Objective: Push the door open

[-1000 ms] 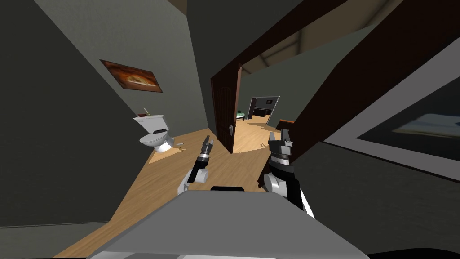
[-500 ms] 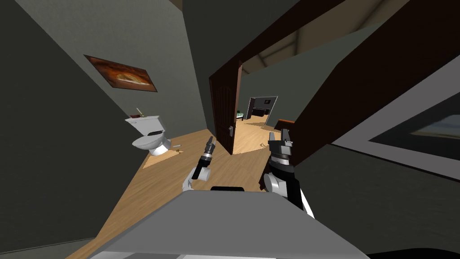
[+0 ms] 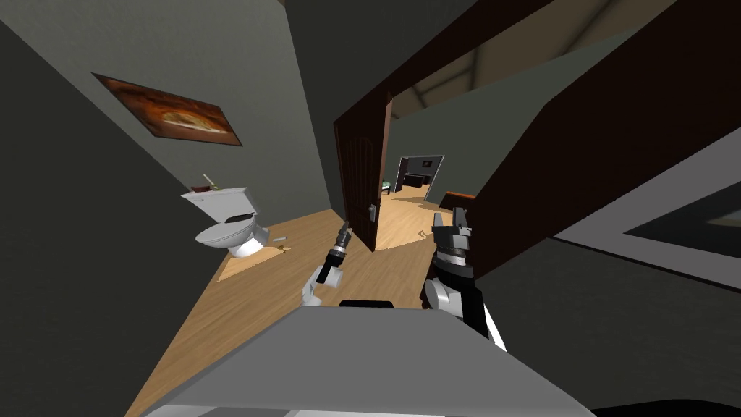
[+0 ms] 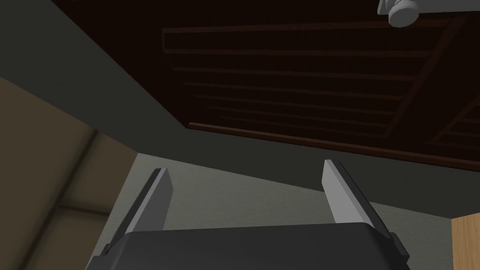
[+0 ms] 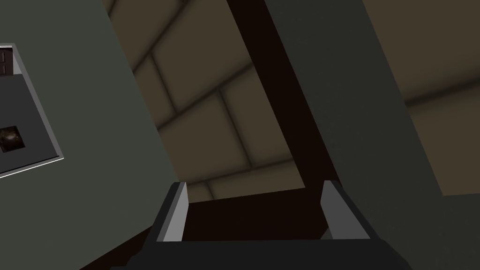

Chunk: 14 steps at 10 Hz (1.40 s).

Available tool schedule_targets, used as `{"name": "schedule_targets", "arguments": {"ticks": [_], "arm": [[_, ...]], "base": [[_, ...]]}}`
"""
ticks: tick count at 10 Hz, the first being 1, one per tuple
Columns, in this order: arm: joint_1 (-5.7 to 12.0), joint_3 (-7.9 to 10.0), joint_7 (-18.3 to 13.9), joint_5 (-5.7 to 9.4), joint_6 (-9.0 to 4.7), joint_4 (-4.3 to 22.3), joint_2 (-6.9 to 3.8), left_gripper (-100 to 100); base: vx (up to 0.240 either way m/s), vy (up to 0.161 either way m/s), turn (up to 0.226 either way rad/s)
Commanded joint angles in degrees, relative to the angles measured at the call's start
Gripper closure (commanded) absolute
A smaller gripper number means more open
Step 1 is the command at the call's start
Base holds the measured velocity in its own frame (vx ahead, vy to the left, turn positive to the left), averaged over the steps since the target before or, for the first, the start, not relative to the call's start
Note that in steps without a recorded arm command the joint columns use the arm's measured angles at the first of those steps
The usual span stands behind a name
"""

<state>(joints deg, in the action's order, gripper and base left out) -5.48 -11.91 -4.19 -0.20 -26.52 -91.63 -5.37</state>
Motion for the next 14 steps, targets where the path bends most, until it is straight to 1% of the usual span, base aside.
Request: {"name": "schedule_targets", "arguments": {"ticks": [1, 4, 10, 14], "arm": [[1.80, -0.89, -0.6, -0.42, 0.36, 2.7, -0.01, -100], [4.23, -1.74, -1.4, -0.82, 0.40, 6.6, -0.07, -100], [9.09, -3.46, -2.9, -1.63, 0.49, 14.3, 0.15, -100], [12.24, -4.57, -3.9, -2.15, 0.55, 19.3, 0.53, -100]], "base": [[0.131, 0.099, -0.106], [0.101, 0.088, -0.069], [0.081, 0.081, -0.060], [0.089, 0.075, -0.057]]}}
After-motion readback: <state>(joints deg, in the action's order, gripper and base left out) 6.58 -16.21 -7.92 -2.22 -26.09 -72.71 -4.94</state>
